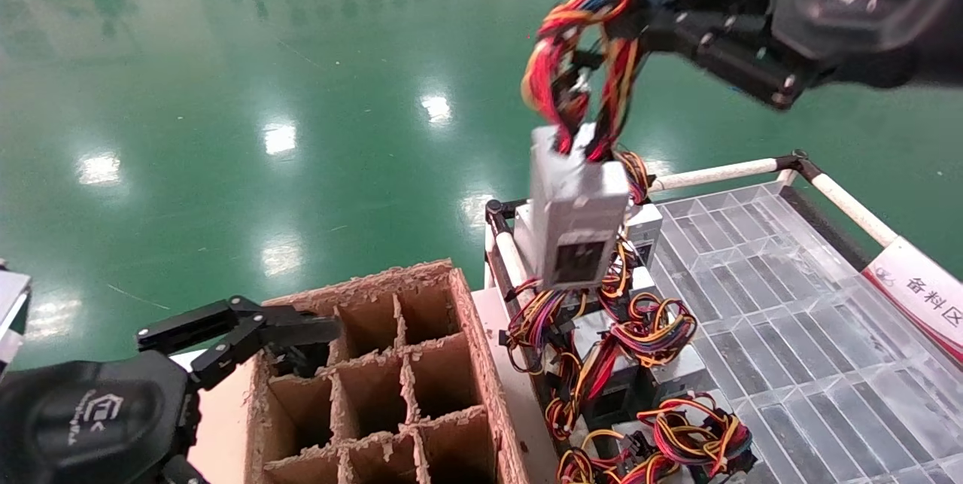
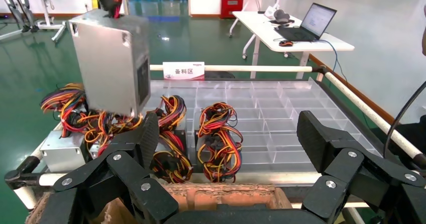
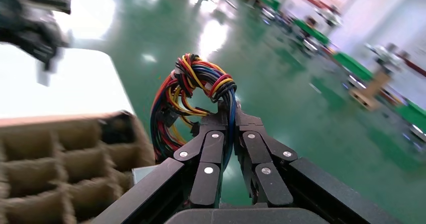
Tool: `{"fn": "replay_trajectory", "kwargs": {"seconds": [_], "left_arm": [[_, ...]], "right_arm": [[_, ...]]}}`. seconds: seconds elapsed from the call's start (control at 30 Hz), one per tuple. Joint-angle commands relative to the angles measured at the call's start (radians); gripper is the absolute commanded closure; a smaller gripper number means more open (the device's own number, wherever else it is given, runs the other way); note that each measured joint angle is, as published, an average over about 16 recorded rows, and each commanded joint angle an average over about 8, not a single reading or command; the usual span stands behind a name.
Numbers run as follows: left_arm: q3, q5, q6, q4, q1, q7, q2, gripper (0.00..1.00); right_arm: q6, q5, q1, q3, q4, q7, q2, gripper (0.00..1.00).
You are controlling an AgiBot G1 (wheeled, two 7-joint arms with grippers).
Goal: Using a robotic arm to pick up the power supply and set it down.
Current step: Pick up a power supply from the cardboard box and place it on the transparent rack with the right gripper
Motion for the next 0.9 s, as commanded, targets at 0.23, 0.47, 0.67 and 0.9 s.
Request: {"fn": "replay_trajectory", "kwargs": {"seconds": [0.23, 0.47, 0.67, 0.9], "left_arm": [[0.000, 0.000, 0.000, 0.000, 0.000, 0.000, 0.000, 0.00], [0.000, 0.000, 0.000, 0.000, 0.000, 0.000, 0.000, 0.00], [0.000, 0.000, 0.000, 0.000, 0.000, 0.000, 0.000, 0.00], [0.000, 0.000, 0.000, 0.000, 0.000, 0.000, 0.000, 0.00]], "right_arm": [[0.017, -0.121, 0.113, -0.054, -0.225, -0.105, -0.011, 1.00], [0.054, -0.209, 0.160, -0.097, -0.377, -0.220, -0.027, 1.00], [0.102, -0.271, 0.168, -0.132, -0.465, -0.331, -0.057, 1.00], [0.152, -0.312, 0.147, -0.157, -0.540, -0.430, -0.093, 1.00]]}}
